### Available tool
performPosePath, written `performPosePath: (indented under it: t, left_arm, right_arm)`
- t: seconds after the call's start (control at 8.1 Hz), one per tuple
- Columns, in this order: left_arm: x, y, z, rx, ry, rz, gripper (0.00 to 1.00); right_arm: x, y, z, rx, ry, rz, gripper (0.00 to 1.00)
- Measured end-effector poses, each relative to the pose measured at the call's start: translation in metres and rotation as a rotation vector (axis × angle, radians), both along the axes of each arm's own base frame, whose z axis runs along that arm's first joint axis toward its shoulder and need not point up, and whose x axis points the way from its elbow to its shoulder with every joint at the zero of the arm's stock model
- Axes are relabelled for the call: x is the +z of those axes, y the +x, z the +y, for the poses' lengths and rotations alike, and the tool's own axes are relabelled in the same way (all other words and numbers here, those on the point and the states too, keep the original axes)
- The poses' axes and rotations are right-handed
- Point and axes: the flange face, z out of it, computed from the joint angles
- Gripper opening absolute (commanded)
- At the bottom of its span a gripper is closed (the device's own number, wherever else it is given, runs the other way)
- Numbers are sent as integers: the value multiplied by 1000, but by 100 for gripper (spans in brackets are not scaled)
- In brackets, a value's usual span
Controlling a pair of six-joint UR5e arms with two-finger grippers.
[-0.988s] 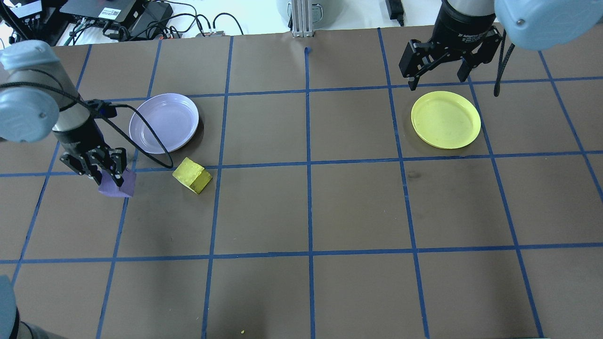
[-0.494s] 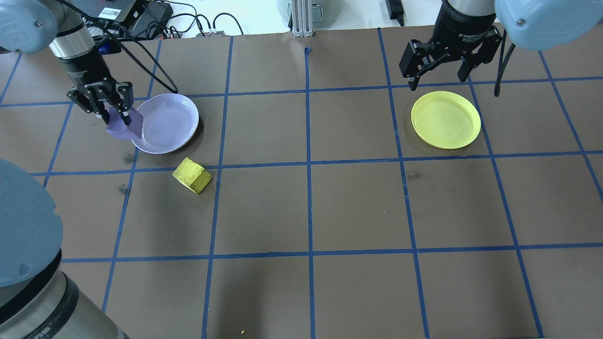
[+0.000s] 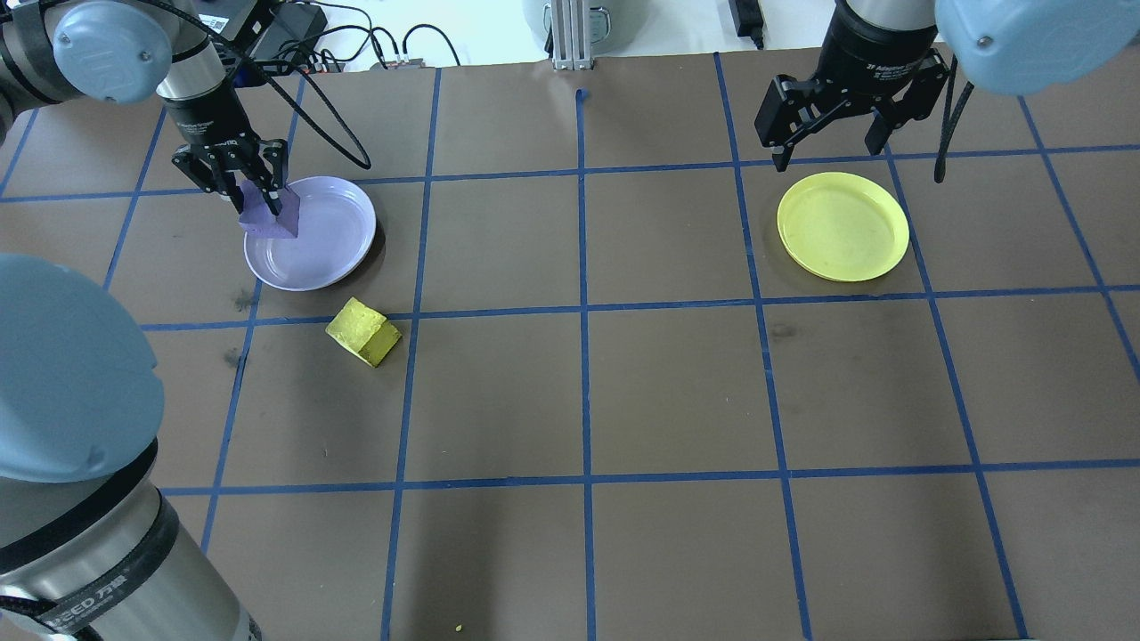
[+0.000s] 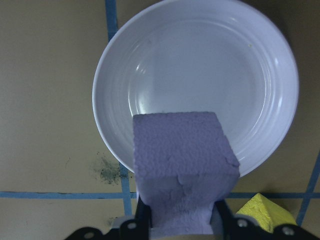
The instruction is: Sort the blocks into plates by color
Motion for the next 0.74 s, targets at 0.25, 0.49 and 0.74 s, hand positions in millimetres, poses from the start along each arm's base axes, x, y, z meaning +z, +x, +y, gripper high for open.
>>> performPosePath:
  t: [0.25,0.49,0.74]
  left_arm:
    - [-16,2,-8,-4,-17,-1,81]
    - [-29,3,-16,-17,-47,-1,84]
    - [-40,4,-13,-16,-36,0,91]
  right_arm:
    - [-1,0,0,0,1,0,100]
    - [1,0,1,-6,-1,1,100]
    - [2,0,3,0,6,2,100]
